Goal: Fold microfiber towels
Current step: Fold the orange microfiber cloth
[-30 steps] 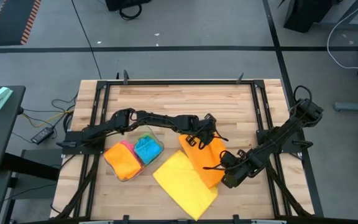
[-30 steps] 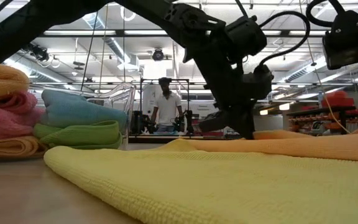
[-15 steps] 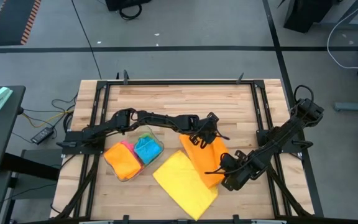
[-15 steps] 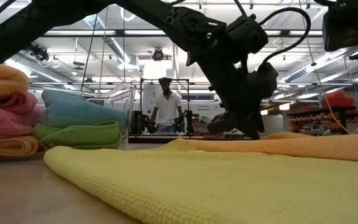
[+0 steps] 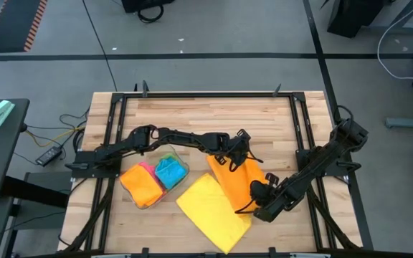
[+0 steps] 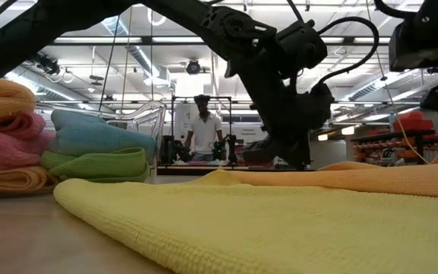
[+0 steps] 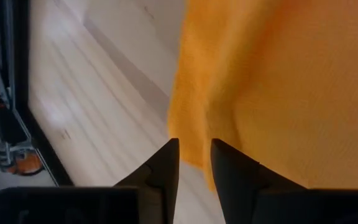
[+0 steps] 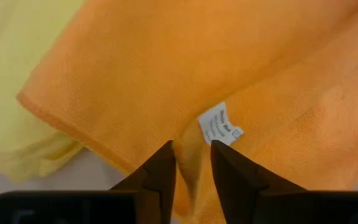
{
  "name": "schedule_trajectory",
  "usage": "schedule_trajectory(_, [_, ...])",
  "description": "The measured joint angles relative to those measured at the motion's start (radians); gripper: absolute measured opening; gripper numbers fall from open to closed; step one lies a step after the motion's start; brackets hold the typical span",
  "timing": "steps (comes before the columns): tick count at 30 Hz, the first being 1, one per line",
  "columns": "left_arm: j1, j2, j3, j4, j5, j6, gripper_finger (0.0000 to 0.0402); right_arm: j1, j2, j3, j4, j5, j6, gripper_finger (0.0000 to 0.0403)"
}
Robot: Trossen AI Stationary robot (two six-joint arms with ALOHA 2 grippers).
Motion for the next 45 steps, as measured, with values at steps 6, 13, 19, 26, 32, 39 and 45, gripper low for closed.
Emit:
schedule_trajectory(6, [0.008, -0.017, 0.002, -0.076, 0.004, 0.070, 0.0099, 0.002, -0.013, 0.000, -0.013, 0.018, -0.002, 0.0029])
schedule_trajectory(13, [0.026, -0.018, 0.002, -0.145, 0.041, 0.095, 0.0113, 0.005, -0.022, 0.000, -0.018, 0.016, 0.006, 0.0007])
schedule_trajectory(19, [0.037, -0.018, 0.000, -0.148, 0.053, 0.151, 0.0105, 0.005, -0.022, 0.000, -0.012, 0.019, 0.015, 0.0008])
schedule_trajectory(26, [0.040, -0.018, 0.000, -0.114, 0.058, 0.162, 0.0099, 0.005, -0.022, 0.000, -0.003, 0.027, 0.018, 0.0008])
schedule_trajectory(32, [0.044, -0.018, 0.000, -0.113, 0.081, 0.171, 0.0091, 0.005, -0.022, 0.000, 0.002, 0.027, 0.021, 0.0008])
schedule_trajectory(39, [0.047, -0.004, 0.000, -0.099, 0.091, 0.172, 0.0070, 0.005, -0.022, 0.000, 0.008, 0.028, 0.021, 0.0008])
schedule_trajectory(45, [0.036, 0.018, -0.001, -0.075, 0.046, 0.174, 0.0040, 0.005, -0.022, 0.000, 0.016, 0.034, 0.021, 0.0008])
